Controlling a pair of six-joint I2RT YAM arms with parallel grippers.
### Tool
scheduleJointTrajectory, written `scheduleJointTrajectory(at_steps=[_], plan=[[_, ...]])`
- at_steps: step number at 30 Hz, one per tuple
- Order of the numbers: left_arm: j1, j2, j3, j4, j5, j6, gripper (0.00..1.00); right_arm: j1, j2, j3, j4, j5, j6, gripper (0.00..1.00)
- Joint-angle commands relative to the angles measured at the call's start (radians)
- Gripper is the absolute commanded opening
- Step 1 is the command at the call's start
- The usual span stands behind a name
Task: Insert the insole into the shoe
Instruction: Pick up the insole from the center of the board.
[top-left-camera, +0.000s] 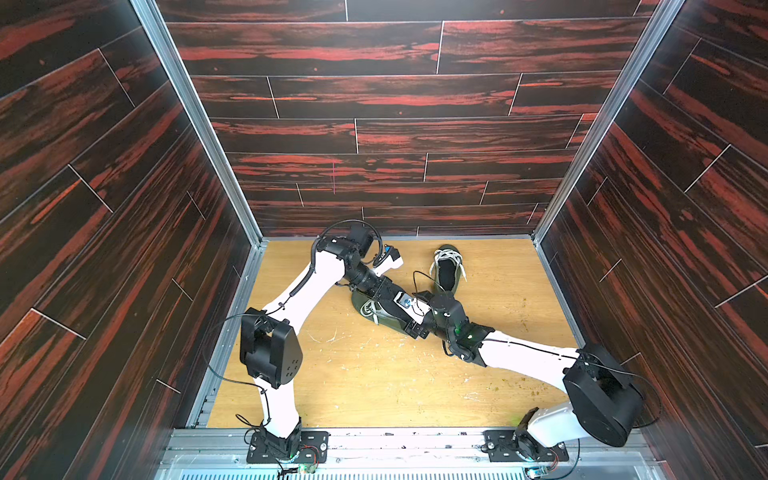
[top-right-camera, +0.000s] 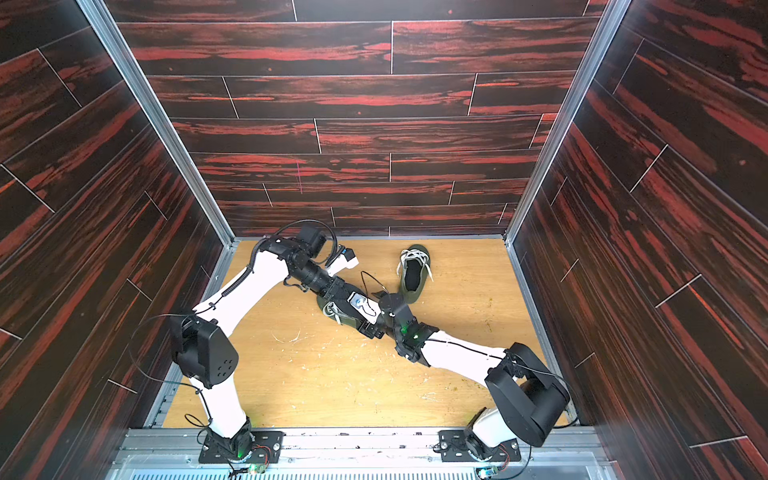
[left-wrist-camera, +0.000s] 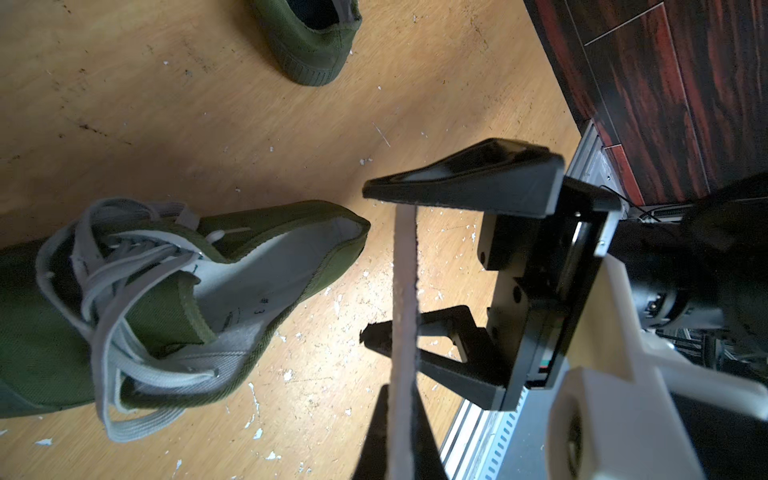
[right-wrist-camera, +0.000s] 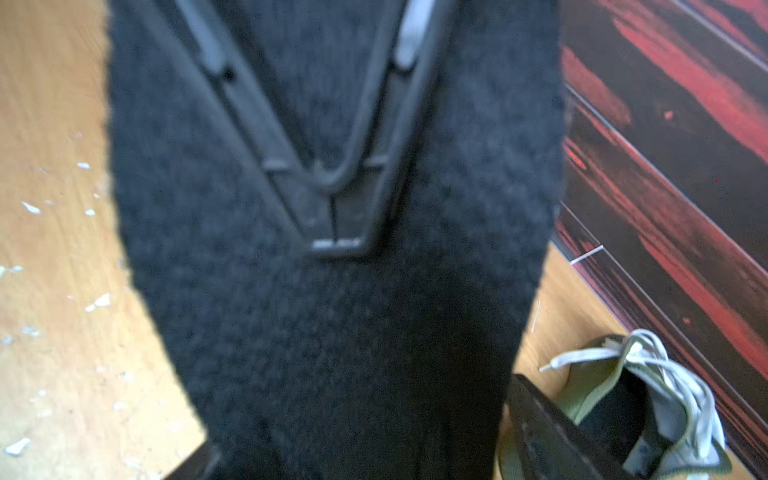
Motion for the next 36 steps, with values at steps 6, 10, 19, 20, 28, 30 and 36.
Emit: scheduleJointTrajectory(at_steps=[6,10,19,20,28,30,36], plan=[[-0.003,-0.072,-0.012,-0.08,0.046,0.097,0.0,-0.045,-0.023,0.062,-0.045,-0.21,0.063,0.86],[-0.004,-0.077,-0.011,-0.086,0.075,0.116,0.0,-0.066,-0.022,0.081,-0.085,-0.275,0.061,0.83],[-0.006,-0.079,-0.013,-0.054,0.019,0.078,0.0,-0.079,-0.024,0.09,-0.092,-0.313,0.05,0.68],[-0.006,-0.078,-0.016,-0.045,0.007,0.071,0.0,-0.079,-0.028,0.088,-0.092,-0.313,0.054,0.66],[-0.006,-0.059,-0.008,-0.016,-0.036,0.031,0.0,-0.079,-0.081,0.035,-0.084,-0.272,0.07,0.55],[-0.006,-0.058,-0.006,-0.014,-0.038,0.029,0.0,-0.079,-0.081,0.034,-0.092,-0.272,0.072,0.53],[-0.006,-0.063,-0.021,0.016,-0.057,-0.008,0.1,-0.079,-0.074,0.042,-0.125,-0.273,0.089,0.42]])
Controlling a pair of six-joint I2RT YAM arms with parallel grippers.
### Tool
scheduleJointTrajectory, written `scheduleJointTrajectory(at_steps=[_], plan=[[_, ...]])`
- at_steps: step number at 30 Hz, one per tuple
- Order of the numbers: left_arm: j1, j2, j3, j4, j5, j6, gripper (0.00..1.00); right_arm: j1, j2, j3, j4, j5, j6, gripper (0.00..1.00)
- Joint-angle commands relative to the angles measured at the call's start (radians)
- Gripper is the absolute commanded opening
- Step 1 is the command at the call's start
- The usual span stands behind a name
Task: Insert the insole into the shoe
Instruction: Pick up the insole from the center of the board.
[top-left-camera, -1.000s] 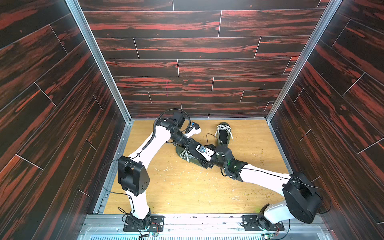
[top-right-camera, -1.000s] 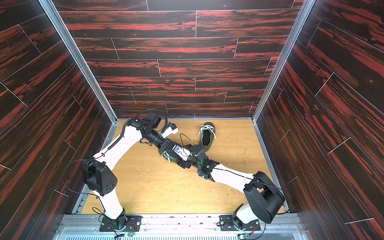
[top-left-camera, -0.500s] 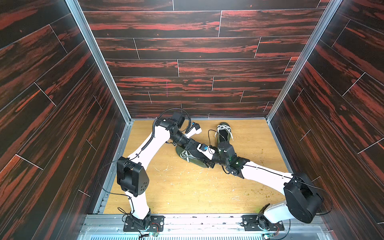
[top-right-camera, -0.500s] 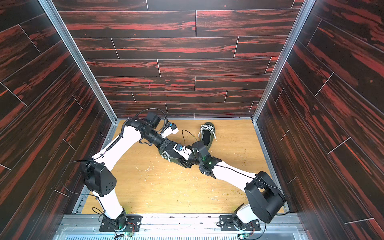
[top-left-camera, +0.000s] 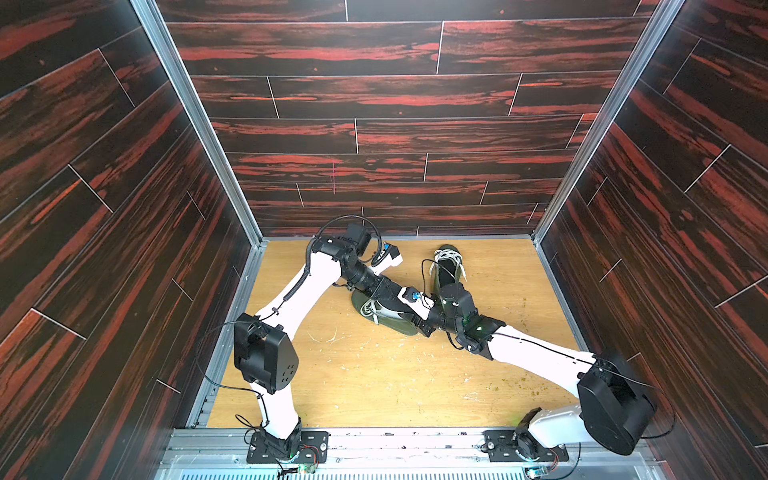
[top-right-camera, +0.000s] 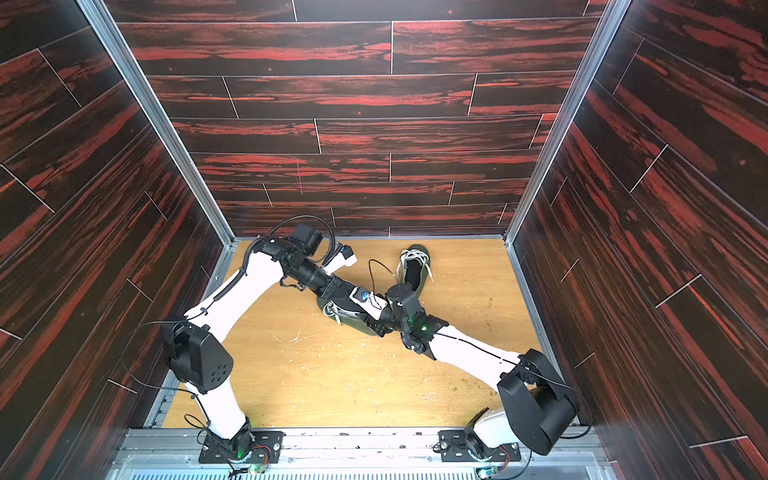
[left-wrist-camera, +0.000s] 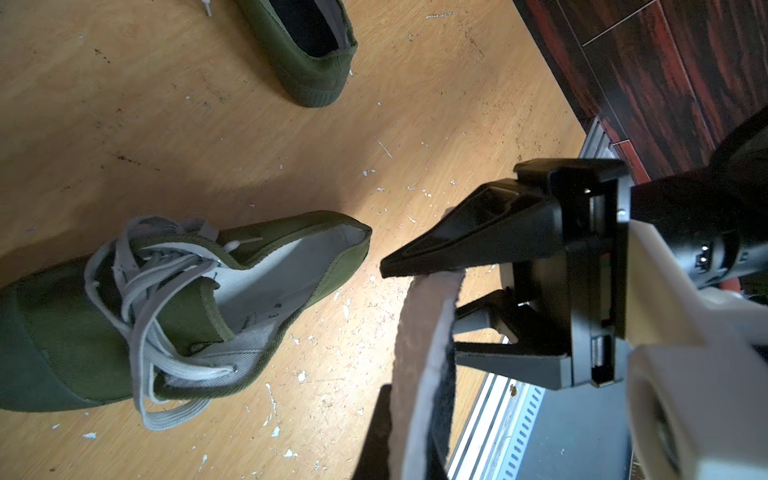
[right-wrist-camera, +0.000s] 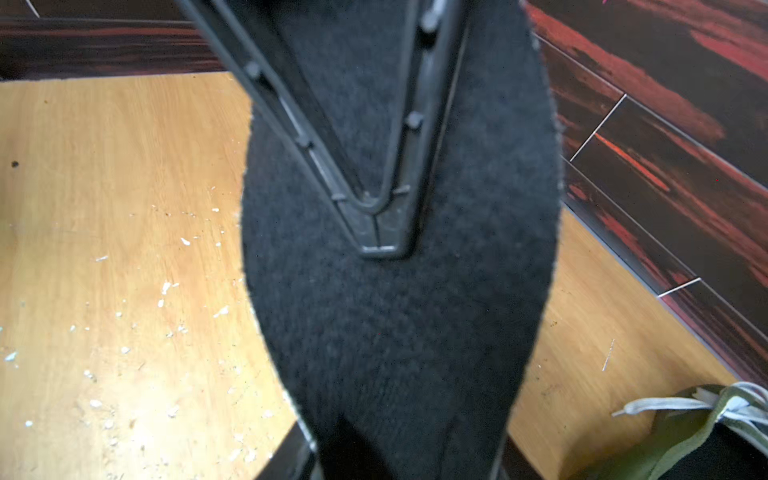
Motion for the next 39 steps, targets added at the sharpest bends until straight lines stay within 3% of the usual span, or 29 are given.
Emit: scheduleJointTrajectory(at_steps=[1,7,11,15,25,29,33,39], plan=[[-0.003,-0.029,-0.023,0.006,-0.041,-0.033,0.15,-0.005,-0.019,-0.002,-0.013,0.002,0.026,0.41],[0.002,-0.036,-0.031,0.023,-0.057,-0.047,0.29,-0.005,-0.018,-0.005,-0.064,0.038,0.059,0.42],[0.002,-0.05,-0.029,0.054,-0.054,-0.072,0.44,-0.005,0.006,0.022,-0.146,0.056,0.087,0.46],[0.002,-0.066,-0.019,0.085,-0.077,-0.1,0.49,-0.007,0.075,0.105,-0.302,0.09,0.129,0.46],[0.009,-0.145,-0.094,0.217,-0.537,-0.271,0.5,-0.057,0.143,0.245,-0.659,0.048,0.272,0.45],[0.0,-0.172,-0.182,0.263,-0.594,-0.342,0.49,-0.111,0.174,0.32,-0.844,0.006,0.323,0.44],[-0.079,-0.199,-0.279,0.342,-0.672,-0.367,0.48,-0.144,0.168,0.35,-0.92,-0.002,0.347,0.44],[-0.188,-0.086,-0.256,0.318,-0.838,-0.363,0.48,-0.155,0.167,0.383,-0.966,-0.019,0.355,0.43]])
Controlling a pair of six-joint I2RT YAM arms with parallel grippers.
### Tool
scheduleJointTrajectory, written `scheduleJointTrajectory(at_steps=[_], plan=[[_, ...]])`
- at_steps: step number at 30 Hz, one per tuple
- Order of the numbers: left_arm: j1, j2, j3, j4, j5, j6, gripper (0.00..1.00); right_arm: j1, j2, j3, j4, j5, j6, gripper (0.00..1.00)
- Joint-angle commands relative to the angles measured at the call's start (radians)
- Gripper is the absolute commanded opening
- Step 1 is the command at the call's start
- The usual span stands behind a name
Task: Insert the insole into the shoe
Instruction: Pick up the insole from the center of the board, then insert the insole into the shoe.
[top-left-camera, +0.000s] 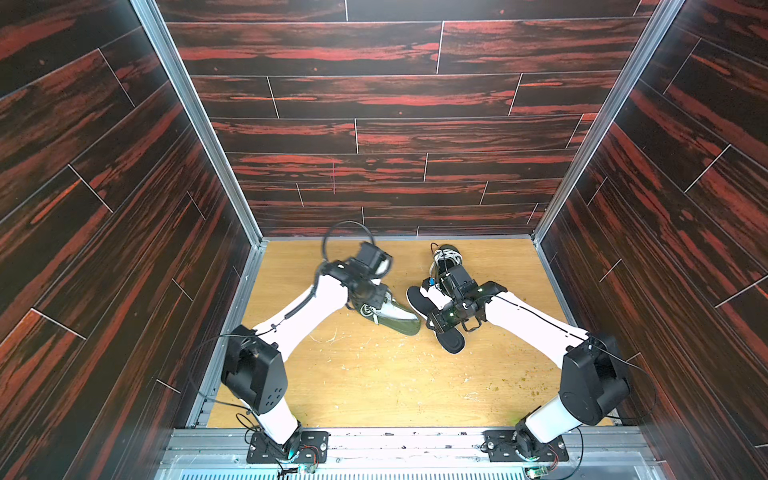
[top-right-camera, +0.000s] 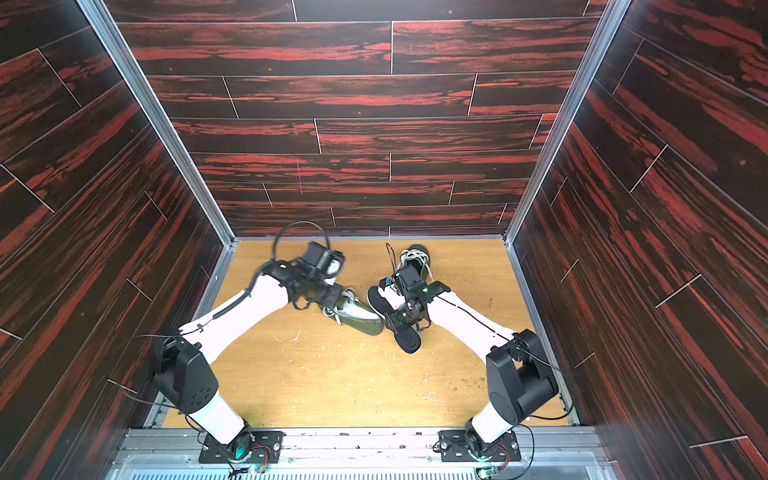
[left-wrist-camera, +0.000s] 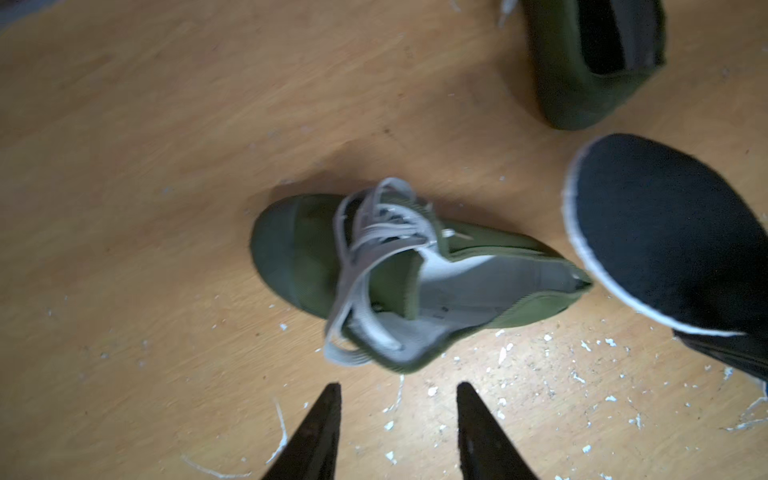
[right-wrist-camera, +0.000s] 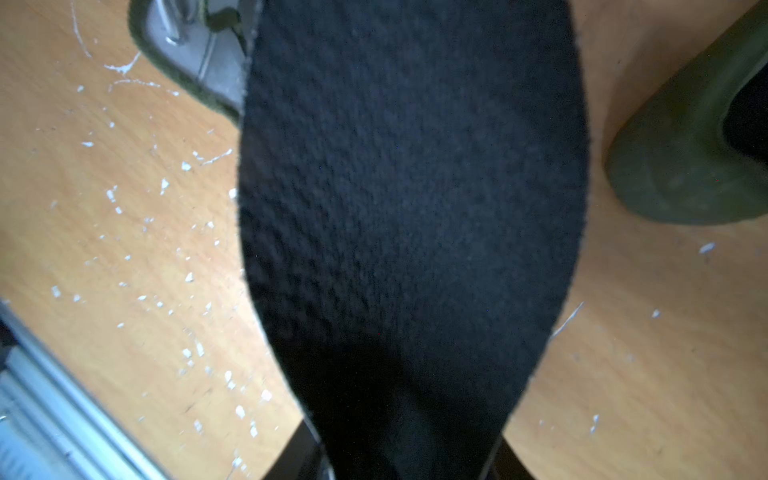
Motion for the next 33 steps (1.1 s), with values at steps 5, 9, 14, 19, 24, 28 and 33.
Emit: scheduleJointTrajectory(at_steps=[5,9,14,19,24,28,33], plan=[[-0.048,0.155,0.103,-0.055,-0.172,0.009,0.48,-0.008,0.005,0.017,-0.061,-0.03,0.025,0.43],[-0.055,0.207,0.115,-0.046,-0.198,0.009,0.48,-0.009,0.003,0.008,-0.058,-0.03,0.028,0.43],[-0.054,0.251,0.132,-0.044,-0.219,0.017,0.44,-0.009,-0.001,0.014,-0.064,-0.037,0.021,0.43],[-0.056,0.283,0.148,-0.033,-0.209,0.021,0.36,-0.009,0.002,0.02,-0.075,-0.054,0.02,0.41],[-0.056,0.298,0.161,-0.031,-0.213,0.031,0.23,-0.009,-0.008,0.011,-0.087,-0.062,0.019,0.42],[-0.056,0.297,0.169,-0.038,-0.219,0.04,0.15,-0.009,-0.016,0.006,-0.093,-0.062,0.018,0.41],[-0.058,0.293,0.175,-0.05,-0.228,0.059,0.03,-0.009,-0.024,0.002,-0.1,-0.074,0.014,0.41]])
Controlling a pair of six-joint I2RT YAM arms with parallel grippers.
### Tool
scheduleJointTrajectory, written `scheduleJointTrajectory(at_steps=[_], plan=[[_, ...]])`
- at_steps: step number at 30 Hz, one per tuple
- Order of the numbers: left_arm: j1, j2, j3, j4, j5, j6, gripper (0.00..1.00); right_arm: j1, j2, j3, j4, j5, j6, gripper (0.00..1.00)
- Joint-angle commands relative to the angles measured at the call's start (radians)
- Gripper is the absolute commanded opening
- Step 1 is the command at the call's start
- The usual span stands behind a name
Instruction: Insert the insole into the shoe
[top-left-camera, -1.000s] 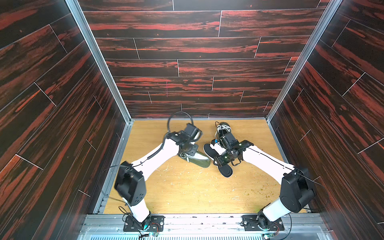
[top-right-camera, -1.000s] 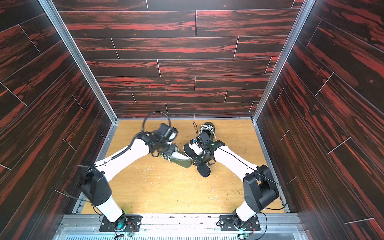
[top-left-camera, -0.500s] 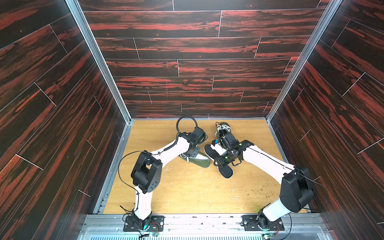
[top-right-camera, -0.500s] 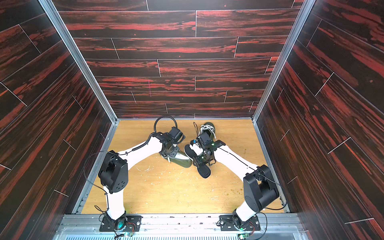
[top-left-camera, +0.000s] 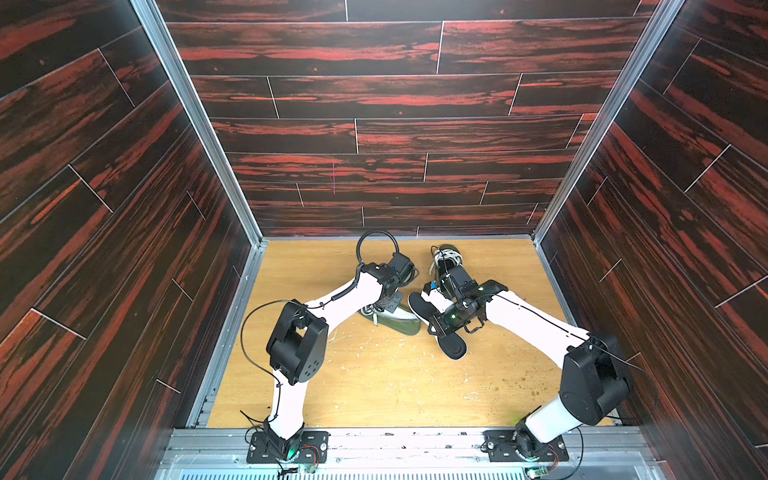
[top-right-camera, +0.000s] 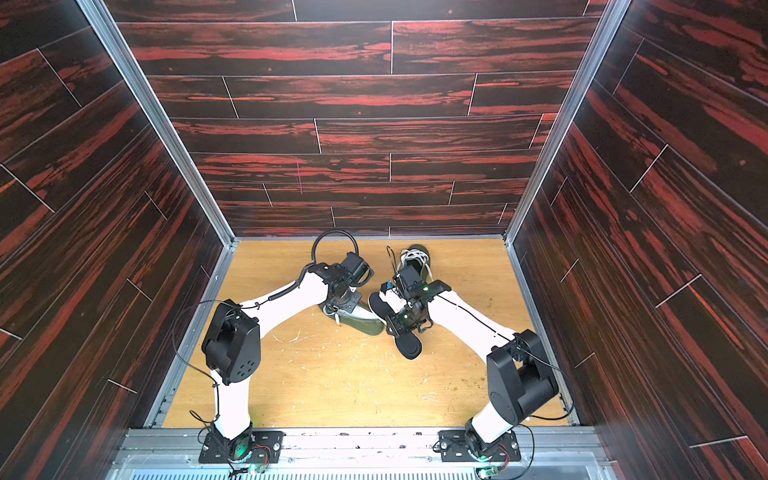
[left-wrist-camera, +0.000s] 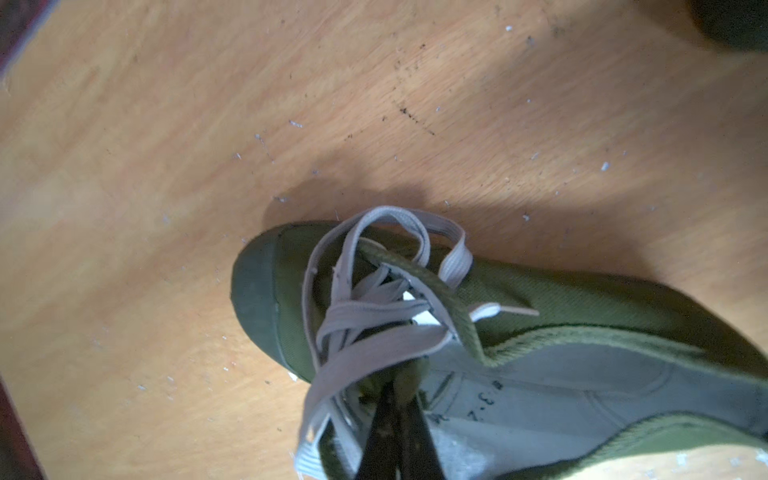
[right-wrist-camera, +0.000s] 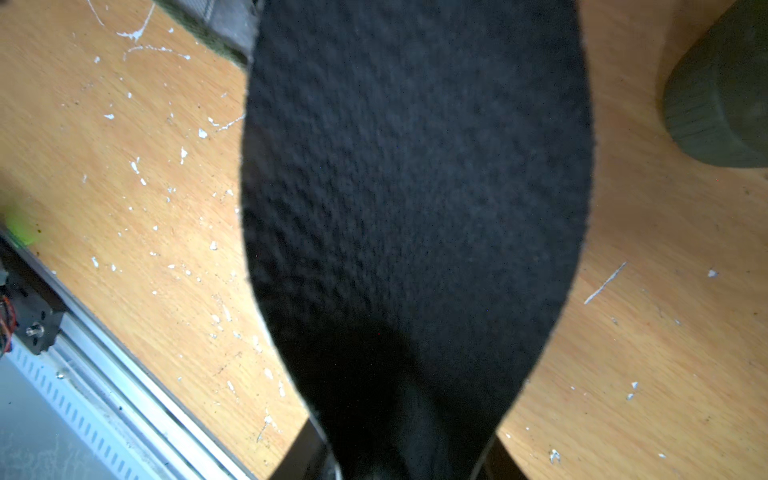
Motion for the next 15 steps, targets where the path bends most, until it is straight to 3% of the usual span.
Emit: scheduleJointTrajectory(at_steps=[1,6,11,15], plan=[[-0.002,0.001,0.033,-0.03,-0.021,0.019,0.03,-0.002,-0.024,-0.004,-0.025,-0.022,-0.003,0.41],[-0.005,-0.001,0.034,-0.05,-0.023,0.037,0.05,-0.002,-0.024,-0.01,-0.018,-0.03,-0.001,0.4],[-0.027,0.018,0.015,-0.046,-0.095,0.045,0.27,-0.002,-0.023,-0.011,-0.011,-0.027,-0.001,0.4],[-0.05,0.043,0.014,-0.041,-0.208,0.053,0.38,-0.002,-0.025,-0.011,-0.006,-0.024,-0.002,0.4]])
